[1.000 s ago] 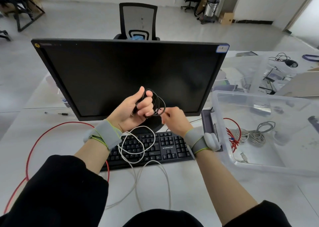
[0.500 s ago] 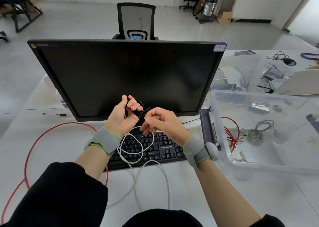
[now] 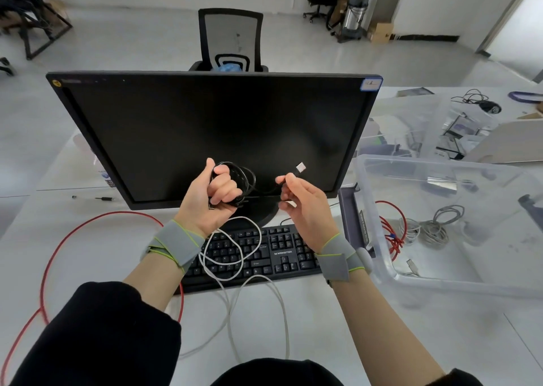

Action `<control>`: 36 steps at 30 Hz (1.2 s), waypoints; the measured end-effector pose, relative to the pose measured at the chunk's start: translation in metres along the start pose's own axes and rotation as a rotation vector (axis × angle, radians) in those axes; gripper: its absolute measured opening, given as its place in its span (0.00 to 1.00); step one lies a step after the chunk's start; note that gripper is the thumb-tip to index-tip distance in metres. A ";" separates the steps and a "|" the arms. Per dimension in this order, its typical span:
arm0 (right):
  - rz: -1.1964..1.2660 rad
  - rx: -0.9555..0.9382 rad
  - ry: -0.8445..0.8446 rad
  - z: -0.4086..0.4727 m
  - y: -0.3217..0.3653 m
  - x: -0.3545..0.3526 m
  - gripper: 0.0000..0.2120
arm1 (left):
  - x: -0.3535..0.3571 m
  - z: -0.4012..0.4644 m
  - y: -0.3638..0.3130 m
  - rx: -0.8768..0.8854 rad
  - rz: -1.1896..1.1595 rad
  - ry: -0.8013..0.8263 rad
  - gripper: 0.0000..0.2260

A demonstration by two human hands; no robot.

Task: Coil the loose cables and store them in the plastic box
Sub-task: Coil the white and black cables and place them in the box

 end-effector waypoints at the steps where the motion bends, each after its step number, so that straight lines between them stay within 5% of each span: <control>1: -0.004 0.030 -0.019 0.001 -0.004 -0.001 0.14 | 0.004 -0.001 0.002 -0.020 0.034 0.024 0.20; 7: -0.056 0.055 -0.007 0.008 -0.015 0.004 0.17 | 0.030 -0.010 0.020 -0.170 0.301 0.175 0.21; 13: -0.179 0.174 0.228 -0.001 -0.021 0.011 0.25 | 0.035 -0.017 0.035 -0.315 0.476 0.252 0.20; 17: -0.240 0.169 0.308 -0.006 -0.026 0.012 0.56 | 0.031 -0.020 0.035 -0.365 0.533 0.256 0.20; 19: -0.171 0.178 0.334 -0.004 -0.027 0.013 0.50 | 0.031 -0.021 0.033 -0.375 0.541 0.267 0.20; 22: -0.145 0.167 0.374 -0.005 -0.024 0.015 0.17 | 0.029 -0.022 0.031 -0.377 0.588 0.280 0.19; 24: -0.182 0.160 0.397 -0.007 -0.022 0.015 0.08 | 0.028 -0.022 0.030 -0.373 0.653 0.289 0.19; 34: -0.466 0.058 0.334 -0.009 -0.019 0.008 0.07 | 0.006 -0.008 0.025 -0.315 0.837 0.236 0.16; 36: -0.490 0.046 0.324 -0.009 -0.015 0.002 0.09 | 0.001 -0.007 0.019 -0.307 1.030 0.235 0.13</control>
Point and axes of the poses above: each hand's wrist, its own z-axis towards the middle knuckle, its own x-axis out of the palm, y = z × x, the point moved 7 cm from there along z, towards the middle knuckle, and after that the axes turned 7 degrees about z, right-handed, at the moved point
